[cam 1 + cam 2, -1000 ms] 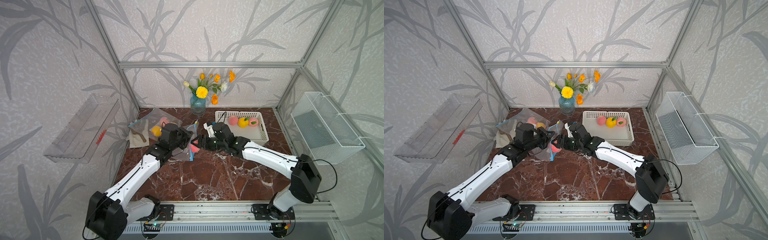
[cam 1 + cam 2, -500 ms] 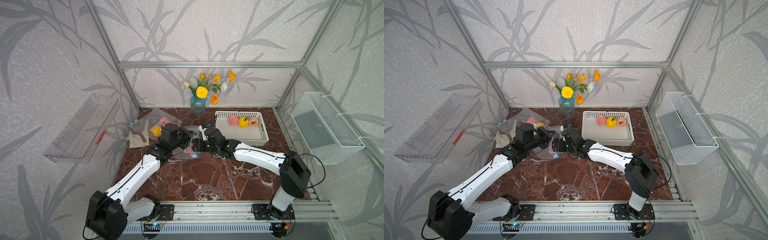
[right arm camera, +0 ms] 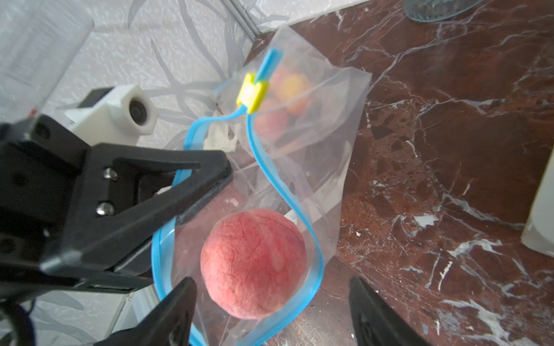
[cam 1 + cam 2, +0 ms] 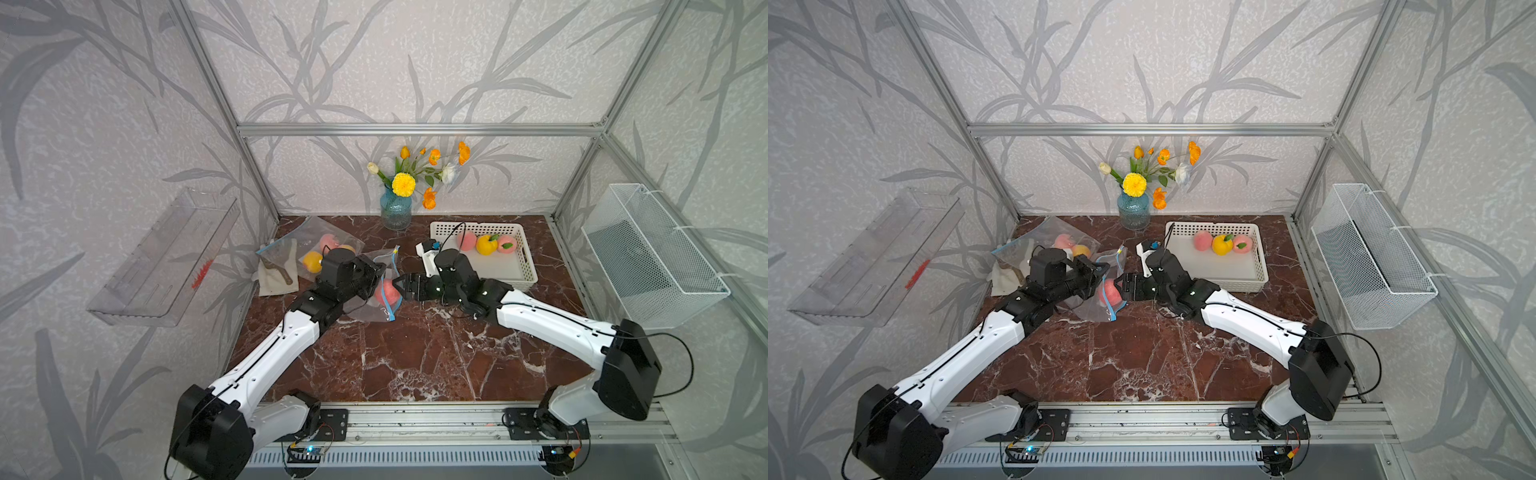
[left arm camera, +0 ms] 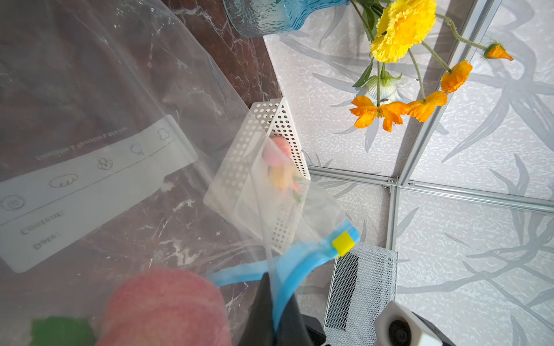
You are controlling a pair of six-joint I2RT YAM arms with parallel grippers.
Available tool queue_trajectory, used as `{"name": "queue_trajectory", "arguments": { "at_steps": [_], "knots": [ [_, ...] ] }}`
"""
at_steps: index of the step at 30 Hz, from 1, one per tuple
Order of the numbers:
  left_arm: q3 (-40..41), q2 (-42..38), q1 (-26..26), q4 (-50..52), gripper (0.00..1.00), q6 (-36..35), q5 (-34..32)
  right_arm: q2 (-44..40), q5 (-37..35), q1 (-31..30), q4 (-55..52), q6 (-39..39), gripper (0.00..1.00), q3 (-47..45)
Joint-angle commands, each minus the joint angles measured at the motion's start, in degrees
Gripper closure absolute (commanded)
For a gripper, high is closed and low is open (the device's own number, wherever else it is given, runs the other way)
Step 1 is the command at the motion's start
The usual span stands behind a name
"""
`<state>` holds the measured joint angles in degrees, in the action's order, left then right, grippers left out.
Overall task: Place the peach in a zip-top bag and seal the zipper
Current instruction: Place the peach in the zipper food storage bag.
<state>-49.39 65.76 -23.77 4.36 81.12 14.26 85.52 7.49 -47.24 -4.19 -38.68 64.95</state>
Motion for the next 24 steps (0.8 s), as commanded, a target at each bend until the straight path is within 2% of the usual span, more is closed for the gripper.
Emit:
{"name": "queue_trajectory", "arguments": {
  "at_steps": [1,6,9,11,13,15,17,22,24],
  "knots": [
    [0.08,-0.09,0.32,-0.1,1.0,-1.6,0.51,-1.13,-0.81,1.21,-0.98,1.72,0.26,-0.97],
    [-0.22,0.0,0.31,0.04,1.0,-1.76,0.94,4.06,0.58,2.24,-2.56,7.42,0.31,3.53],
    [-0.2,-0.06,0.38,0.41,1.0,-1.7,0.71,7.19,4.16,2.24,-0.63,6.68,0.32,4.92],
    [-0.12,-0.07,0.41,0.4,1.0,-1.31,0.36,8.51,7.18,1.91,0.34,3.06,0.35,5.47],
    [0.17,0.04,0.38,-0.11,1.0,-0.6,-0.19,8.91,6.79,0.73,1.89,-5.85,0.34,4.67],
    [0.7,0.16,0.33,-0.31,1.0,-0.01,-1.38,8.97,3.65,0.63,0.64,-13.76,0.32,3.92],
    [1.24,0.41,0.41,-0.68,1.0,1.12,-3.31,9.23,1.0,0.66,0.37,-18.5,0.3,3.99],
    [2.98,2.39,0.4,-4.31,1.0,4.69,-6.74,14.51,1.91,0.12,-4.66,-22.19,0.28,11.28],
    [3.02,3.04,0.41,-5.58,1.0,5.87,-6.68,15.91,-0.92,-1.16,-6.14,-21.13,0.28,12.6]
  ]
}}
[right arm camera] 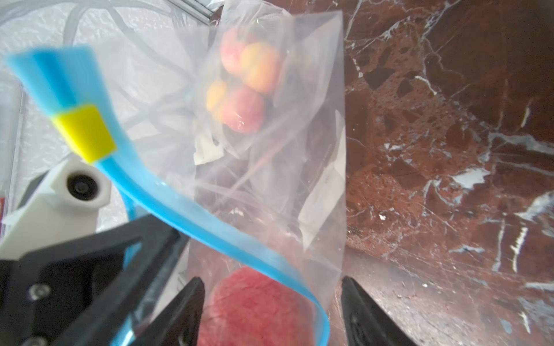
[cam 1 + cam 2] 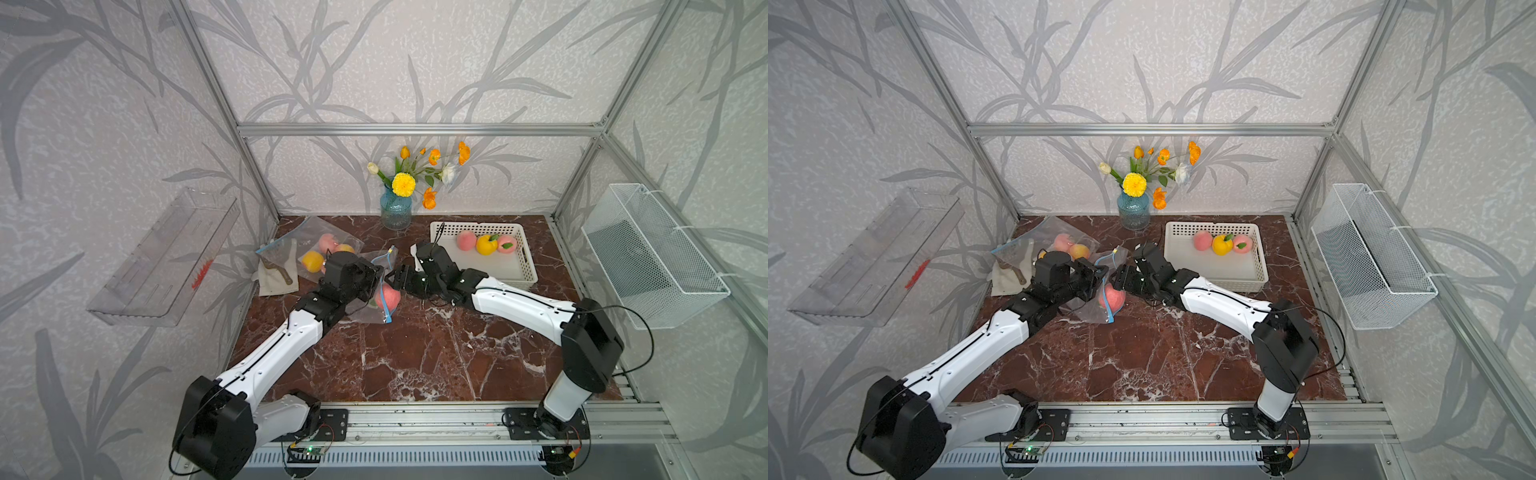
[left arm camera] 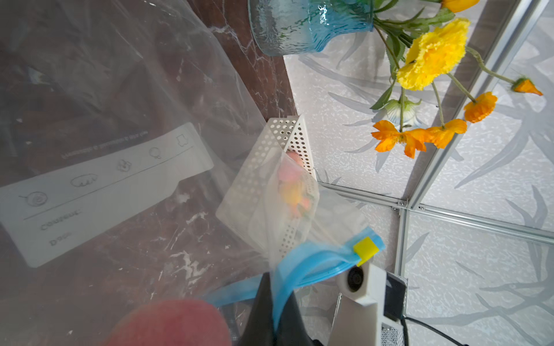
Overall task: Place the peach in a zip-top bag and seal the zipper
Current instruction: Place the peach in the zipper food storage bag.
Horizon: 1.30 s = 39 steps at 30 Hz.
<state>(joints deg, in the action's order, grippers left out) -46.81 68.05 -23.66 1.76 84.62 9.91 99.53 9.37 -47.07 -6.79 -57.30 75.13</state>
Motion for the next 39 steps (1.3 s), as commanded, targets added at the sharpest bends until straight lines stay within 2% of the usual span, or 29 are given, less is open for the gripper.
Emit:
{"name": "queue_trajectory", "arguments": {
  "at_steps": [1,11,18,22,28,33,39],
  "knots": [
    [0.11,0.94,0.31,-3.25,1.0,2.63,-2.19,2.67,-4.24,-2.05,-4.23,-1.89,0.27,2.98],
    [-3.22,0.1,0.42,-0.7,0.98,4.65,-0.25,7.72,-12.86,-3.73,-10.66,6.34,0.33,8.87],
    [-5.59,-1.46,0.43,1.26,0.98,6.18,2.06,9.28,-23.15,-4.08,-16.75,10.84,0.29,12.69],
    [-9.03,-2.47,0.46,8.07,0.97,4.43,1.85,8.58,-27.44,-4.08,-18.62,13.7,0.28,14.42],
    [-10.29,-3.39,1.16,12.6,0.96,0.06,2.4,6.75,-32.42,-3.57,-23.0,18.14,0.23,17.37],
    [-14.06,-1.04,1.23,17.15,0.95,-6.08,6.38,6.13,-31.35,-2.68,-27.94,23.72,0.21,21.5],
    [-14.0,2.59,1.25,17.5,0.95,-7.63,9.34,4.28,-24.41,-2.25,-29.54,29.6,0.19,23.64]
  ]
}}
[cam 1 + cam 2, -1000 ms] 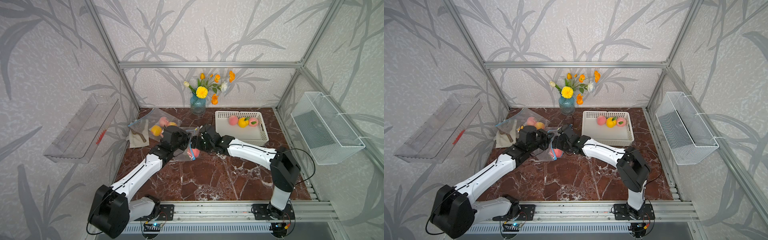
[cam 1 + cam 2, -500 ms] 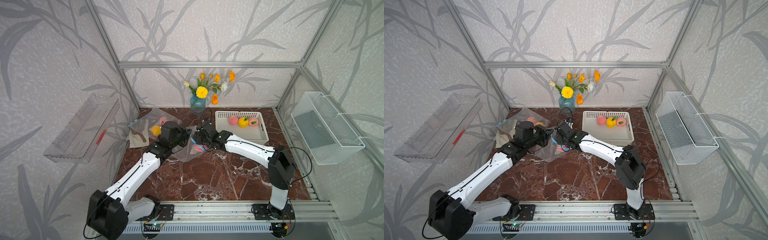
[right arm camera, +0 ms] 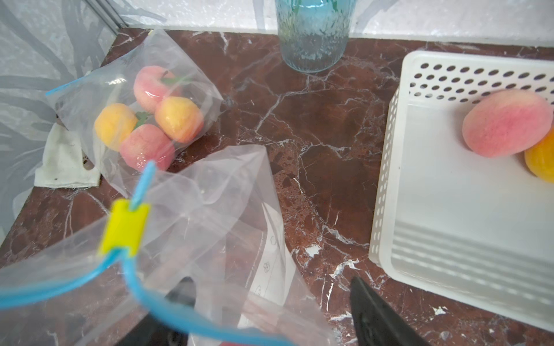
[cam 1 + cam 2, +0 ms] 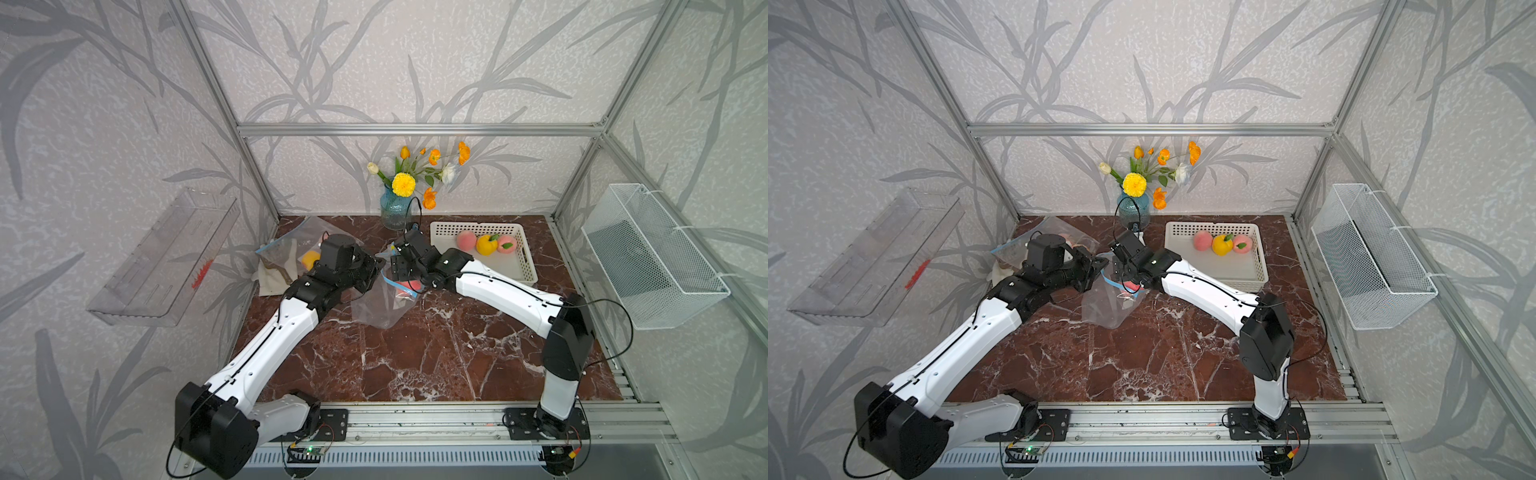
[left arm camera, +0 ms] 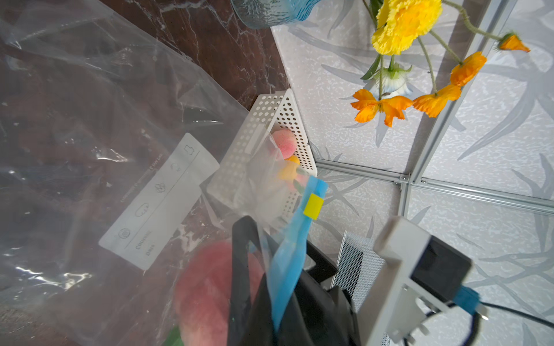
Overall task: Place the peach in a zip-top bag and seal the zipper
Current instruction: Place the peach in the zipper food storage bag.
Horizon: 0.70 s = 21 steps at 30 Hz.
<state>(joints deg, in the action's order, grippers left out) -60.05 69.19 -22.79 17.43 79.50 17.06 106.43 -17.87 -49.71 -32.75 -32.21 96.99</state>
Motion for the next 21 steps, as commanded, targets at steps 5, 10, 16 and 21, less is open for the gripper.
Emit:
{"name": "queue_trajectory", "arguments": {
  "at_steps": [5,10,16,21],
  "knots": [
    [1.05,3.13,0.82,-1.58,0.95,-0.89,1.52,-3.06,10.09,1.19,-3.56,5.91,0.19,1.6],
    [1.69,4.18,1.33,-2.88,0.95,-0.13,1.47,-3.07,16.58,1.88,-2.4,5.86,0.19,1.0],
    [2.22,4.01,1.61,-3.13,0.95,-0.09,1.57,-6.99,20.31,4.04,1.86,4.6,0.2,-4.21],
    [2.48,3.45,1.63,-3.4,0.95,-0.7,1.9,-8.34,21.72,6.12,4.21,6.22,0.26,-10.31]
  ]
}}
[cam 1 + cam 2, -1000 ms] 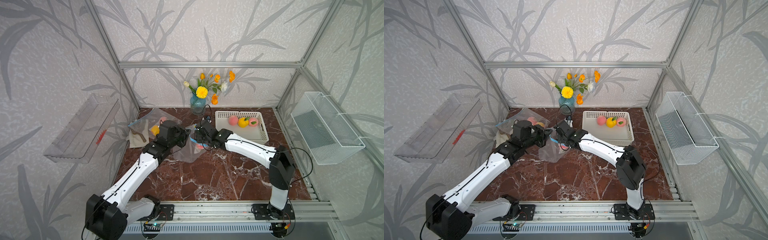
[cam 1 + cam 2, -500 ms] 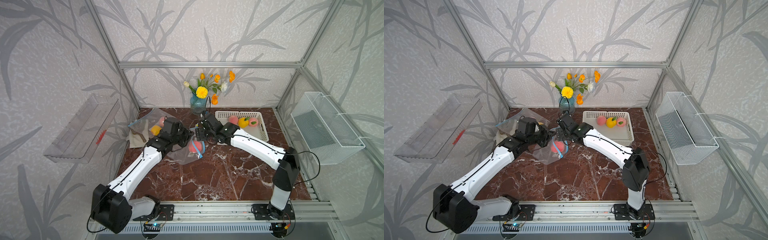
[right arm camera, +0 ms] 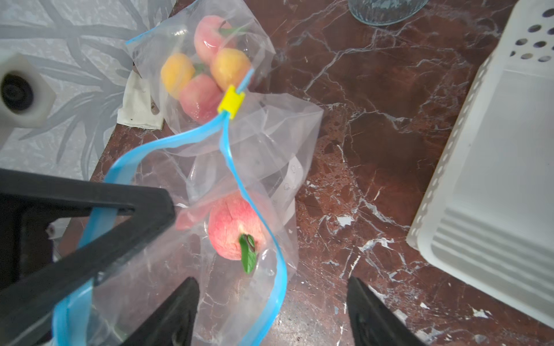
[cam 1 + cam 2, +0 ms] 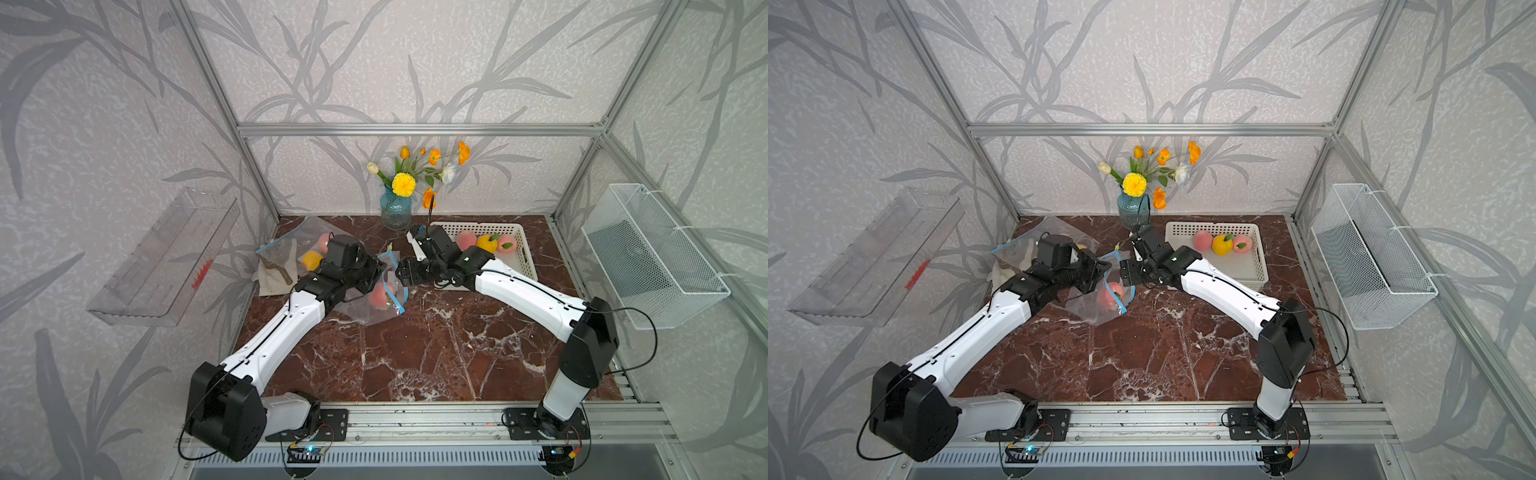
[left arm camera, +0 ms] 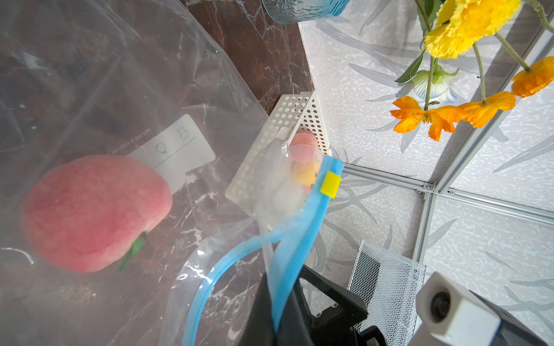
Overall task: Place the peach in a zip-top bag and seal the zipper
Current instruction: Place the peach in the zipper food storage bag, then adjust the zipper food storage bag at the center of the board.
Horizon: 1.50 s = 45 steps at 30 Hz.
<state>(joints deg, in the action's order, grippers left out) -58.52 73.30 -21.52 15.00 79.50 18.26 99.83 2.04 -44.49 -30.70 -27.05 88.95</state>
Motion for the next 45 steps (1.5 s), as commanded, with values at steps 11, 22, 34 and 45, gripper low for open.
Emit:
{"name": "queue_trajectory", "arguments": {
  "at_steps": [11,22,34,45],
  "knots": [
    [0.96,-0.65,0.45,-1.71,0.96,-1.79,2.08,5.4,9.34,0.98,5.89,2.6,0.41,-1.93],
    [1.89,-0.97,0.51,-1.2,0.96,-3.1,1.04,3.83,10.41,0.98,5.21,2.35,0.81,-2.45],
    [1.97,-0.01,0.43,-0.51,0.94,-7.43,1.91,-0.15,8.42,0.9,0.11,2.18,1.0,-2.4],
    [2.09,0.58,0.48,-0.96,0.95,-7.7,3.52,3.67,9.78,0.9,0.12,1.12,0.67,-0.41]
  ]
}}
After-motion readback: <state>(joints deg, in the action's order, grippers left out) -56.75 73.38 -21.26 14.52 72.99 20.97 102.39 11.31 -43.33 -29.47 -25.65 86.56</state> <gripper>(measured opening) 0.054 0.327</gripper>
